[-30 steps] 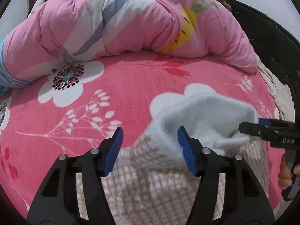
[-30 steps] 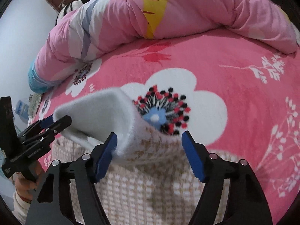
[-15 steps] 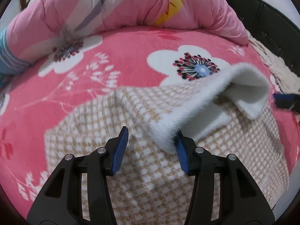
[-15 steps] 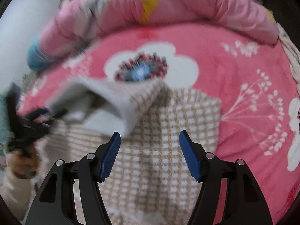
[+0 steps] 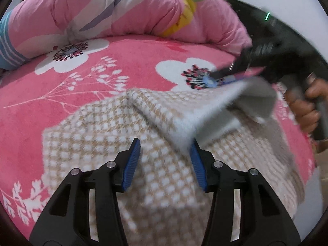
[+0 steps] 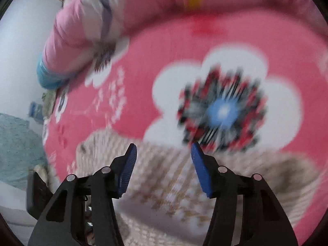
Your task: Fold large clothes
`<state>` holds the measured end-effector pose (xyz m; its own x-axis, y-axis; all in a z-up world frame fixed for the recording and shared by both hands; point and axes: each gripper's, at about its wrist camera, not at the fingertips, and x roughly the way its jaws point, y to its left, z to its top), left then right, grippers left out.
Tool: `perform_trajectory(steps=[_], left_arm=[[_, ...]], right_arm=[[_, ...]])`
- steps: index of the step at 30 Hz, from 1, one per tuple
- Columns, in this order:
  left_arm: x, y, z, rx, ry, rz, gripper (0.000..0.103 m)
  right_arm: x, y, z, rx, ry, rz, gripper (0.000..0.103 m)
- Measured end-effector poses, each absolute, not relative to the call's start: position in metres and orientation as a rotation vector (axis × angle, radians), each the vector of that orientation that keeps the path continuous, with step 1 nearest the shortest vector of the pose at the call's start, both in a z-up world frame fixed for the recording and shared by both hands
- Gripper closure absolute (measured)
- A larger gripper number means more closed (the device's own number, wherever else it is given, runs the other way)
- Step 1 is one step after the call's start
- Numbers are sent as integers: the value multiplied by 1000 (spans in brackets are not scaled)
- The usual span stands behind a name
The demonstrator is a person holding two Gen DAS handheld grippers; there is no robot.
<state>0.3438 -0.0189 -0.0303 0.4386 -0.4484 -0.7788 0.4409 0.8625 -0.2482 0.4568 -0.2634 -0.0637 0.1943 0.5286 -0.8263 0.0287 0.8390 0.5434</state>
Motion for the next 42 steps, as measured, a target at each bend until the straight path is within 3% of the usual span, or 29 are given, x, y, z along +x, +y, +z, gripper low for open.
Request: perform_trajectory(steps=[6,10,17,20,26,29,32,38,42], left_arm=[[341,18,3,-132,893,-639,56],[376,-8,12,-245,894,-666,56],[404,-91,-58,-54,1116,-615,58],[383,-87,-57,16,1038,-618,58],[364,-82,-59,76,984,-619,58],[360,-75,-61,84,967,-632,58],[361,-72,-61,77,957,-635,58],[356,-71,-63,76,929,-624,58],[350,-70,-60,83,920,-601,58]], right_arm=[[371,-252,-64,346,1211,448,48],[347,-234,-66,196,1109,396,48],[321,-246,-25,36,1060,390,49],[323,-272,1,29,955,337,49],[349,-291,-74,57,1064,310,48],[321,-312,-68,109,1018,316,49],[302,-331,-58,119,1107,227,49],[320,-327,-1,285,941,292,49],[355,-283,-44,212,1035,259,49]])
